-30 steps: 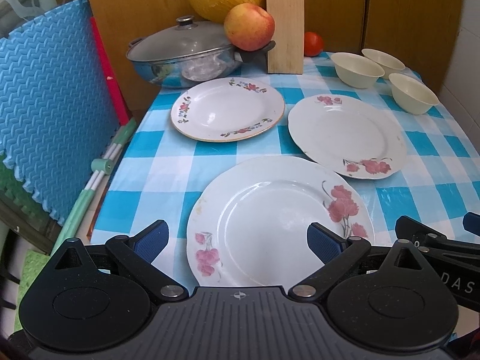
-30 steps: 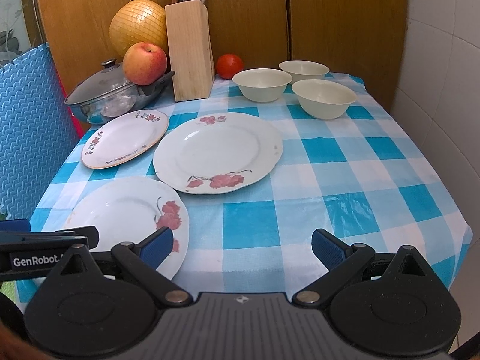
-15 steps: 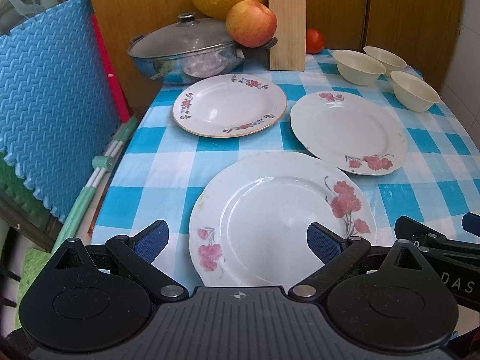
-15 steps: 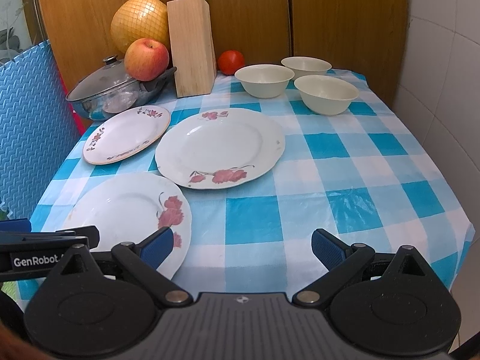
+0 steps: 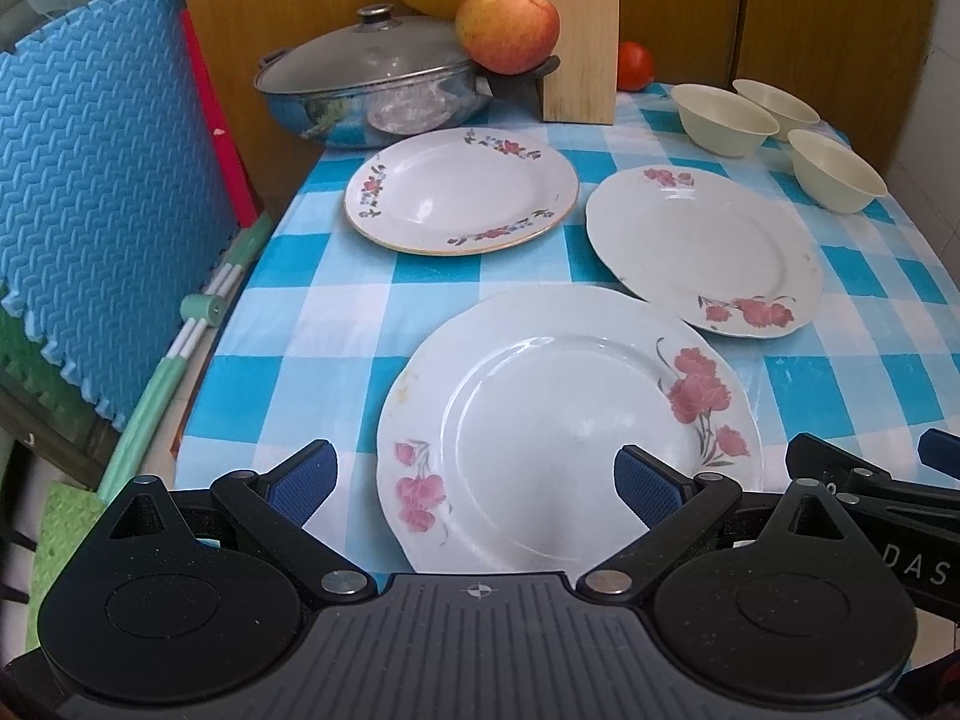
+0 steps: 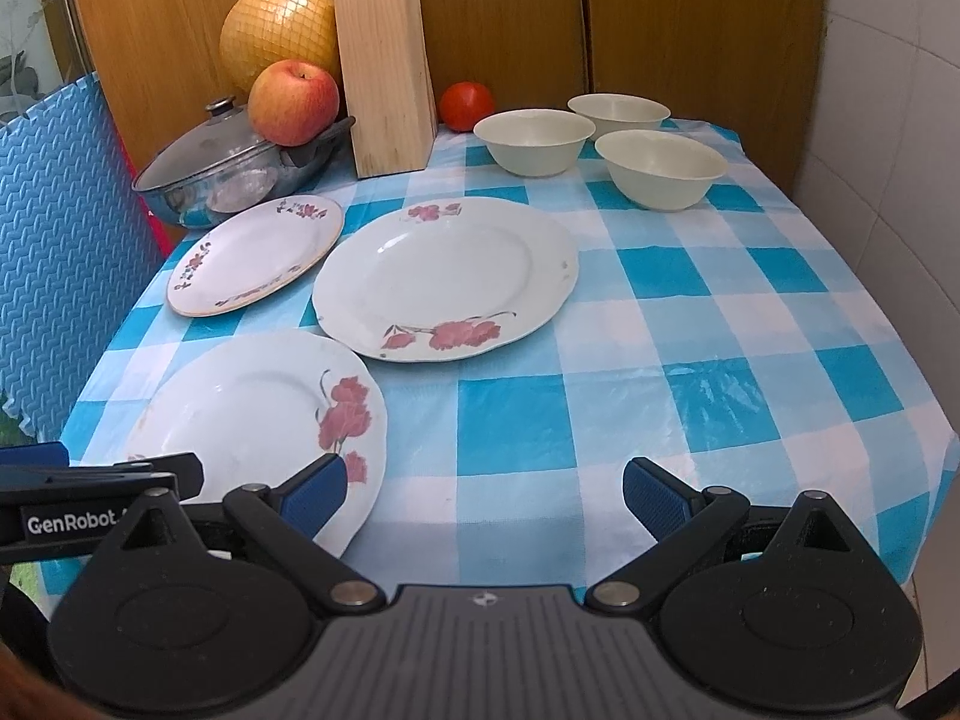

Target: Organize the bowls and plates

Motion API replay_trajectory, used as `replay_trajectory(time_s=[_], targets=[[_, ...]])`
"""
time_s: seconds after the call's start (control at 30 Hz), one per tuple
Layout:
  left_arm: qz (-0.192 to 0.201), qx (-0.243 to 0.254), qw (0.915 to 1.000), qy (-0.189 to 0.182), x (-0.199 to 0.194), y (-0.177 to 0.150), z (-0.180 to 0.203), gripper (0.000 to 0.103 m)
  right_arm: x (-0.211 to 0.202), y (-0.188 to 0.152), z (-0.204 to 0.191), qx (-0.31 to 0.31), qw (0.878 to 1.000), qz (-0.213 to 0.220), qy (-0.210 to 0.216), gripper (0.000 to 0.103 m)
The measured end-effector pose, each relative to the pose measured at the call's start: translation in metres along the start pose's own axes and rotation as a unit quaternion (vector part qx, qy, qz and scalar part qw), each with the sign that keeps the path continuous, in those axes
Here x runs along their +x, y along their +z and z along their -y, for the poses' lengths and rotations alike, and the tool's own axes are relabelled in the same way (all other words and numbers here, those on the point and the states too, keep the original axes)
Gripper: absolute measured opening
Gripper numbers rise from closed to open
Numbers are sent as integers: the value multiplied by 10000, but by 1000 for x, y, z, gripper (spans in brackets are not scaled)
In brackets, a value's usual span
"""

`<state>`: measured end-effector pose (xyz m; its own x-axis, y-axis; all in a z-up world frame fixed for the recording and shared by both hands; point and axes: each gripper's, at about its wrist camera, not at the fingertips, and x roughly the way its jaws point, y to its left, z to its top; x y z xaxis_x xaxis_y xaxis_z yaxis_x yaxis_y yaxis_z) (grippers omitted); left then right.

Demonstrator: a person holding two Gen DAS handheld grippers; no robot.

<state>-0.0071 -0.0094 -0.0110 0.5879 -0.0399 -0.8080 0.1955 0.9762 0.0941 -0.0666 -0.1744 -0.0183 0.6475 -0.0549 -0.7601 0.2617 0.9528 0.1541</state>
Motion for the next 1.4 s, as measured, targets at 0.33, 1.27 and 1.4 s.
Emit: replay_trajectory(time_s=[0.33, 1.27, 1.4], targets=[[-280, -77, 9996, -70, 14, 1, -4, 101, 11, 0, -1, 9, 9998, -185, 34, 97], [-799, -419, 9950, -426, 48, 11, -21, 103, 45, 17, -5, 34, 9957, -581, 714, 80], [-836, -359, 9943, -558, 51, 14, -18, 102, 49, 24, -4, 134, 9897, -691, 1247, 55]])
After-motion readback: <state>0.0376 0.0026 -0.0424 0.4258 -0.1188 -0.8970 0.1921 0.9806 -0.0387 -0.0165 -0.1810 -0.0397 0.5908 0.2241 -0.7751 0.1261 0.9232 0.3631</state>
